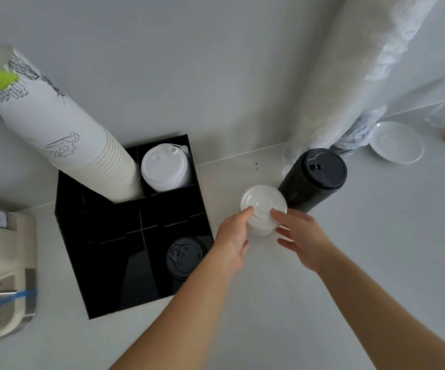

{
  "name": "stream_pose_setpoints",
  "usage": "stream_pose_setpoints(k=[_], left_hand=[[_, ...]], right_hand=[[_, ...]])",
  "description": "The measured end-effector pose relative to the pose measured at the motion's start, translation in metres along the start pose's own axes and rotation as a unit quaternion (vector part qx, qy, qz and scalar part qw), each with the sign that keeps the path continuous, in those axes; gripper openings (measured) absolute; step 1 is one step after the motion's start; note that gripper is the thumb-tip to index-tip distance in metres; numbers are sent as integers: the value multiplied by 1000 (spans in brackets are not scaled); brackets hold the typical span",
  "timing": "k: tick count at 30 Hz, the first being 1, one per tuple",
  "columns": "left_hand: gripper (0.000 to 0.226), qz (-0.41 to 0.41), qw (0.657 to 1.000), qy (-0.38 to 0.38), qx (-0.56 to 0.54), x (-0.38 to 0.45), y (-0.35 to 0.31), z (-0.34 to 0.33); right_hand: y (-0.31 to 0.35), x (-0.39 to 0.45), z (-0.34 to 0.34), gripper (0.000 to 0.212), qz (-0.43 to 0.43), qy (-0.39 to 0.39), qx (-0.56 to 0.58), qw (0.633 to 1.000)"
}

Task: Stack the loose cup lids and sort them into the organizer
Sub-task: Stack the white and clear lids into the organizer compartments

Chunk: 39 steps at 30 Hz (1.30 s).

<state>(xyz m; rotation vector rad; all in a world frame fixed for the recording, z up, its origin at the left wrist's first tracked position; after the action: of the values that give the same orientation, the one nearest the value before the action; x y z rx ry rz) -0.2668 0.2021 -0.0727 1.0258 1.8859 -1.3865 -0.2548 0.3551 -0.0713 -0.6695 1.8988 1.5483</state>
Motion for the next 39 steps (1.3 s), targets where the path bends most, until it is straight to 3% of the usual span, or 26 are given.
stream_pose_setpoints(k=[10, 16, 21, 31, 35, 39], left_hand=[[40, 17, 999, -9, -48, 1, 6, 0], [40, 14, 999, -10, -33, -3, 9, -1], [45, 3, 1000, 3, -7, -4, 14, -6], [41, -22, 999, 36, 1, -15, 20, -4], [18, -35, 998, 49, 27, -32, 22, -10], [15, -62, 996, 57, 32, -49, 20, -13]], right_hand=[[-9, 8, 7, 56, 7, -16, -7, 1000], [-17, 6, 9, 46, 27, -39, 14, 999], [-16, -3, 8, 22, 70, -30, 8, 997], [-17, -15, 8, 31, 102, -15, 5, 995], [-15, -27, 12, 27, 131, -9, 15, 991], [-6, -43, 8, 34, 156, -6, 5, 988]])
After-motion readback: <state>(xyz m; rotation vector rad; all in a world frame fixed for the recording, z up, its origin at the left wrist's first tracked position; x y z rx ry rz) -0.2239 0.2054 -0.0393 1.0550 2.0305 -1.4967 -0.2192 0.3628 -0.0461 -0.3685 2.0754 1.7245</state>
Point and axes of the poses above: each hand's wrist, its own x-axis towards the middle knuckle, its own z-axis out of the back of the hand, y = z × x, the point moved 7 cm from there along x, towards the middle knuckle, and after that the axes turned 11 degrees about y, right-handed, at the moved point
